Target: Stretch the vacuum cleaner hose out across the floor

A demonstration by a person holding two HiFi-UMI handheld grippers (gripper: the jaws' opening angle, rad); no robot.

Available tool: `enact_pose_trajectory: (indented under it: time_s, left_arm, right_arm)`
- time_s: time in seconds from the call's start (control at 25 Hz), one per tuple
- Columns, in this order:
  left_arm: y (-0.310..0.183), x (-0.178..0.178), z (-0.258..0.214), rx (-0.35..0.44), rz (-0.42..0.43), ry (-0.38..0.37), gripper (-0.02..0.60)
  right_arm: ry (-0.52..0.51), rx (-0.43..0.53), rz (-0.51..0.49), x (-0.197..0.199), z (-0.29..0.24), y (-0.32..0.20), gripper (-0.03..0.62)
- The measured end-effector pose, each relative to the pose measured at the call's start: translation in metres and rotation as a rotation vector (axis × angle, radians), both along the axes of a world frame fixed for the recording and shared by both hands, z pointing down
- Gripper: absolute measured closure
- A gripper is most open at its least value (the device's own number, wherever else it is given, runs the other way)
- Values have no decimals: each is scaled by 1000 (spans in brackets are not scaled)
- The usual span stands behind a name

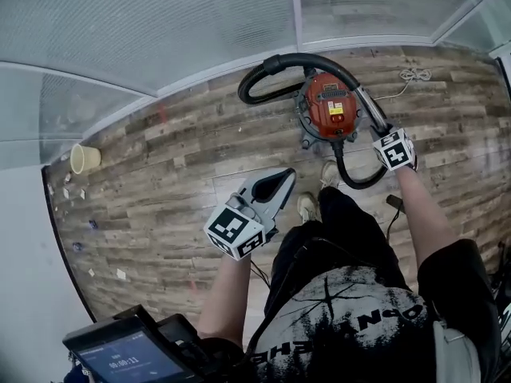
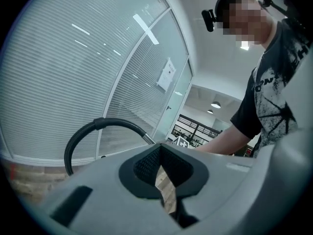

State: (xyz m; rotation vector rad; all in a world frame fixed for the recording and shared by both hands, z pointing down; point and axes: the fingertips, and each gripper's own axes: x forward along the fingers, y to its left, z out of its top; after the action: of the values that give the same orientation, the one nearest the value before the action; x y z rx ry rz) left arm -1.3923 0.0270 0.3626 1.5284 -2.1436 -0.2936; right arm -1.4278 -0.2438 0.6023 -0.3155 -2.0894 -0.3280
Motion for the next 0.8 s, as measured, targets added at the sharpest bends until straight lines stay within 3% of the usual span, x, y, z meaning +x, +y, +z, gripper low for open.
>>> enact_pose_trajectory:
  time_s: [0.16, 0.28, 0.48, 0.6, 0.8]
  left_arm:
    - [-28, -39, -12, -13, -15, -2, 581]
    - [-55, -63, -22, -13, -7, -20, 581]
    - [-105, -98, -27, -11, 38, -59, 581]
    - [-135, -112, -27, 18, 88, -54, 581]
    - [-178, -115, -21, 29, 245, -56, 581]
  right_arm:
    - [-24, -18, 42, -46, -14, -30, 511]
    - [-56, 2, 11, -65, -25, -54, 511]
    - [-56, 7, 31, -71, -35, -102, 511]
    - [-107, 0, 93, -80, -52, -131, 511]
    - [-186, -5, 258, -80, -77, -178, 511]
